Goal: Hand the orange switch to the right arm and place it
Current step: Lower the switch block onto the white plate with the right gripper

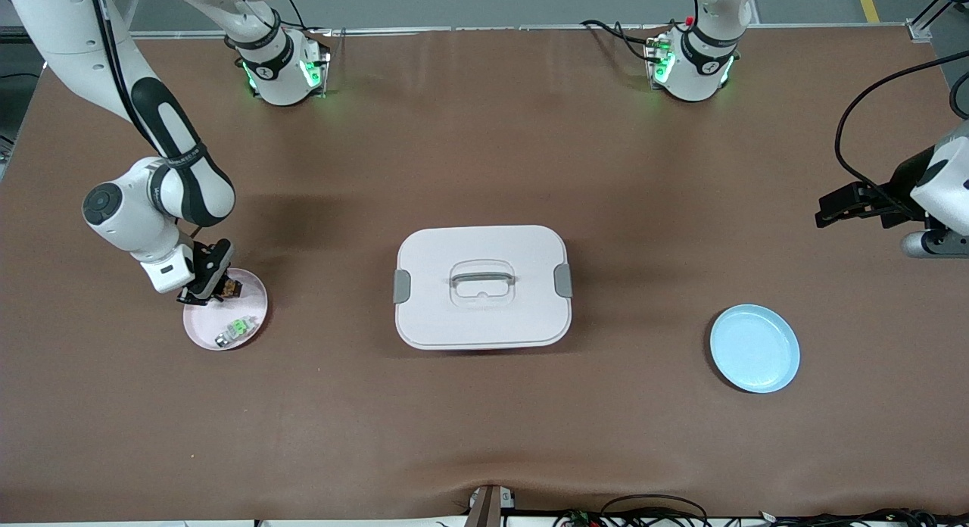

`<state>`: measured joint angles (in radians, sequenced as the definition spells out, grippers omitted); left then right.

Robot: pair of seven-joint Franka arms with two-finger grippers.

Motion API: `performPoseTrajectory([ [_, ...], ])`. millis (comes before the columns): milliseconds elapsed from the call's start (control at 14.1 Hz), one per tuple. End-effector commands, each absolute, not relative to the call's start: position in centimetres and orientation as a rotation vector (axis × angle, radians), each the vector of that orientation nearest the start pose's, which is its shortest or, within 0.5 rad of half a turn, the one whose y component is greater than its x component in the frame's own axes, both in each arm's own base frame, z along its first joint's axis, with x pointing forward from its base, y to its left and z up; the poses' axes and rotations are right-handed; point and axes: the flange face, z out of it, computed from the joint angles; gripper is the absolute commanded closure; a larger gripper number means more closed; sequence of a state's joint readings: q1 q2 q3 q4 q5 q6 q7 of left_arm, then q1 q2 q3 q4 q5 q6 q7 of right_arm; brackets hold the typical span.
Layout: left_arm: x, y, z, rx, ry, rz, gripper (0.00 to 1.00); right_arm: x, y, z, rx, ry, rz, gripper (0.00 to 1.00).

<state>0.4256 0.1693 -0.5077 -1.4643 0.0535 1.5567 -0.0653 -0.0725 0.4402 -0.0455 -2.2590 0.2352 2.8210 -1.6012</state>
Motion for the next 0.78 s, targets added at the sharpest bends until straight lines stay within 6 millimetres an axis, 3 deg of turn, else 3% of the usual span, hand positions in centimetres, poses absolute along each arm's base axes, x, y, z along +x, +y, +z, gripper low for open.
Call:
performPoseTrajectory([
  [0, 59.8, -1.9, 59.3, -3.174, 0.013, 0.071, 0.0, 55.1, -7.7, 16.8, -2.568, -1.869, -0.244, 0.15],
  [71, 59.8, -2.5, 59.4, -3.173, 0.028, 0.067, 0.0, 55.2, -7.6, 16.9, -2.568, -1.867, -0.245, 0.0],
  [284, 60.0, -4.1, 59.0, -3.141, 0.045, 0.067, 0.0, 55.4, -7.5, 17.0, -2.569, -1.865, -0.249, 0.0],
  [568, 60.1, -3.9, 58.7, -3.115, 0.01, 0.073, 0.0, 55.9, -6.9, 17.5, -2.562, -1.83, -0.237, 0.0],
  [710, 60.1, -3.8, 58.5, -3.116, 0.01, 0.078, 0.0, 56.9, -6.6, 18.9, -2.542, -1.771, -0.205, 0.0],
])
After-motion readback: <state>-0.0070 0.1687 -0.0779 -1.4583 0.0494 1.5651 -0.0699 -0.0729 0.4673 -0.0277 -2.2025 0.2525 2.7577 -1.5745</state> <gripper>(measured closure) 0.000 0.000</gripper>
